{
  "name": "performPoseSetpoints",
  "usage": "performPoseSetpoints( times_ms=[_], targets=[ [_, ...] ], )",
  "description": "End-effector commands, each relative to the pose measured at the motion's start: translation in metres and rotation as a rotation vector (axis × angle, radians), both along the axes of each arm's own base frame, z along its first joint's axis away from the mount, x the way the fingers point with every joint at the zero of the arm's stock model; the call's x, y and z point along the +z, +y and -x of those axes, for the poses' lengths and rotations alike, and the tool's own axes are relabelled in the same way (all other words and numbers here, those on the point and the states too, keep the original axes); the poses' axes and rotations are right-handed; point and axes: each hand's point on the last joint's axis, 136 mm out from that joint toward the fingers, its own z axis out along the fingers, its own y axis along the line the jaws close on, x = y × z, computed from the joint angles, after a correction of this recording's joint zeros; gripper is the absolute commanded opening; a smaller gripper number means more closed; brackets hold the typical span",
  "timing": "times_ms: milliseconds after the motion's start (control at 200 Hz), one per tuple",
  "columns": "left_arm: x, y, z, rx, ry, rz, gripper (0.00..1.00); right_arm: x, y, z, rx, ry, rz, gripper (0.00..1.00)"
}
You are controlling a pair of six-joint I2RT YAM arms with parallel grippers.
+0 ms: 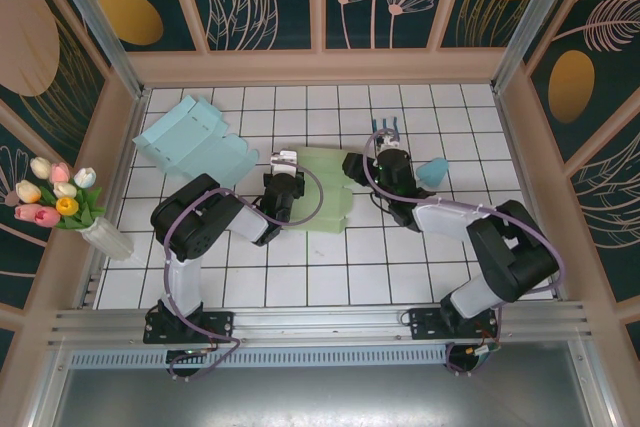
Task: Fold the paper box
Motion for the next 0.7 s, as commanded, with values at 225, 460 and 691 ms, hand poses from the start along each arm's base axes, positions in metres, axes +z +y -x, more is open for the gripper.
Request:
performPoseSetpoints(
  times_ms=[225, 460, 691],
  targets=[
    [-0.001, -0.005, -0.003, -0.008, 0.002, -0.003, 0.06, -0.003, -0.022, -0.017, -0.085, -0.014, -0.049, 0.52],
    [-0.002, -0.005, -0.003, -0.008, 0.005, -0.003, 0.06, -0.011, -0.027, -0.017, -0.088, 0.002, -0.046, 0.45],
    [-0.002, -0.005, -0.003, -0.005, 0.005, -0.004, 0.06, -0.023, -0.028, -0.020, -0.092, 0.019, -0.031, 0.34]
  ],
)
